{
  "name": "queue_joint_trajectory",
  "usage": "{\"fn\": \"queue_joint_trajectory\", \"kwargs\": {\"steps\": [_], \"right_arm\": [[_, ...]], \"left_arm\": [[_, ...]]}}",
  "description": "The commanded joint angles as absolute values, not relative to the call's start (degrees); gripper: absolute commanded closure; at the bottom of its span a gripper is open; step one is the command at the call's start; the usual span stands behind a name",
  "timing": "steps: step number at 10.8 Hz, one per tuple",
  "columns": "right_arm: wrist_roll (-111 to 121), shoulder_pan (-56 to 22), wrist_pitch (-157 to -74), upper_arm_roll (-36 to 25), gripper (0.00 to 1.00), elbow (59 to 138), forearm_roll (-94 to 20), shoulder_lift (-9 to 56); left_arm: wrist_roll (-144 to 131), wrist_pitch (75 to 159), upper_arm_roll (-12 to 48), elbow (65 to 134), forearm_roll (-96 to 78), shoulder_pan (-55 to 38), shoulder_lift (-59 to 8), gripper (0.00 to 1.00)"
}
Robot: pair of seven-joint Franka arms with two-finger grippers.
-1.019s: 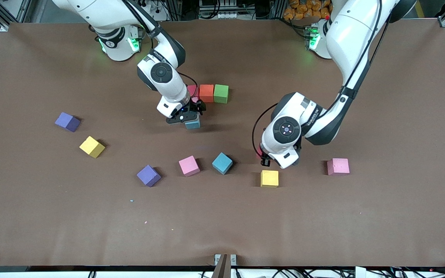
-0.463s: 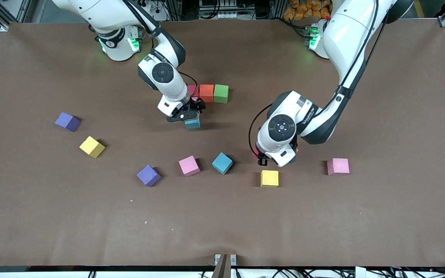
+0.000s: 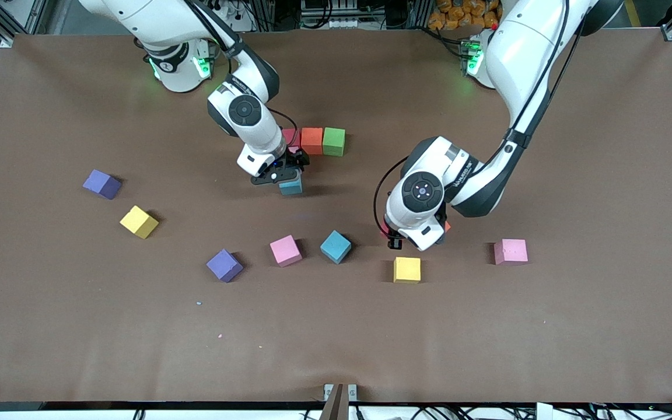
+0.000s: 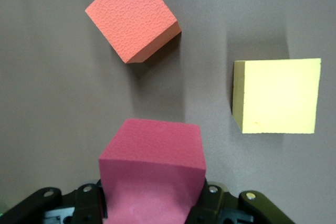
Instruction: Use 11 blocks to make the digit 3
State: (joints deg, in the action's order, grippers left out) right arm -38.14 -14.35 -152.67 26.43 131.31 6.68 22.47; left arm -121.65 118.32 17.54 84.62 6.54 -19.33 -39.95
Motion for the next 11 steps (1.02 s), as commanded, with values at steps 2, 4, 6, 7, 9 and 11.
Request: {"fn": "queue_joint_trajectory", "kwargs": {"steps": [2, 4, 6, 7, 9, 11], "right_arm": [[-39.0, -13.2, -153.3, 26.8, 0.0, 132.0, 7.9, 22.0], [-38.9, -13.0, -153.2, 26.6, 0.0, 132.0, 7.9, 22.0], [-38.8, -12.9, -153.3, 26.5, 0.0, 131.9, 7.9, 21.9], [-38.8, -12.6, -153.2, 26.5, 0.0, 131.9, 7.9, 21.9], [-38.9, -12.4, -153.2, 26.5, 0.0, 131.9, 7.9, 21.9], [-39.5, -12.5, -153.2, 26.5, 0.0, 131.3, 7.6, 22.0]], "left_arm": [[-122.5, 117.9, 17.1, 83.4, 5.7, -20.1, -40.3, 0.93], [-122.5, 117.9, 17.1, 83.4, 5.7, -20.1, -40.3, 0.93], [-122.5, 117.9, 17.1, 83.4, 5.6, -20.0, -40.3, 0.93], [-122.5, 117.9, 17.1, 83.4, 5.6, -20.1, -40.3, 0.93], [-122.9, 117.9, 17.1, 83.4, 5.5, -20.1, -40.3, 0.93], [-124.6, 117.9, 17.1, 83.4, 5.6, -20.1, -40.3, 0.93]]}}
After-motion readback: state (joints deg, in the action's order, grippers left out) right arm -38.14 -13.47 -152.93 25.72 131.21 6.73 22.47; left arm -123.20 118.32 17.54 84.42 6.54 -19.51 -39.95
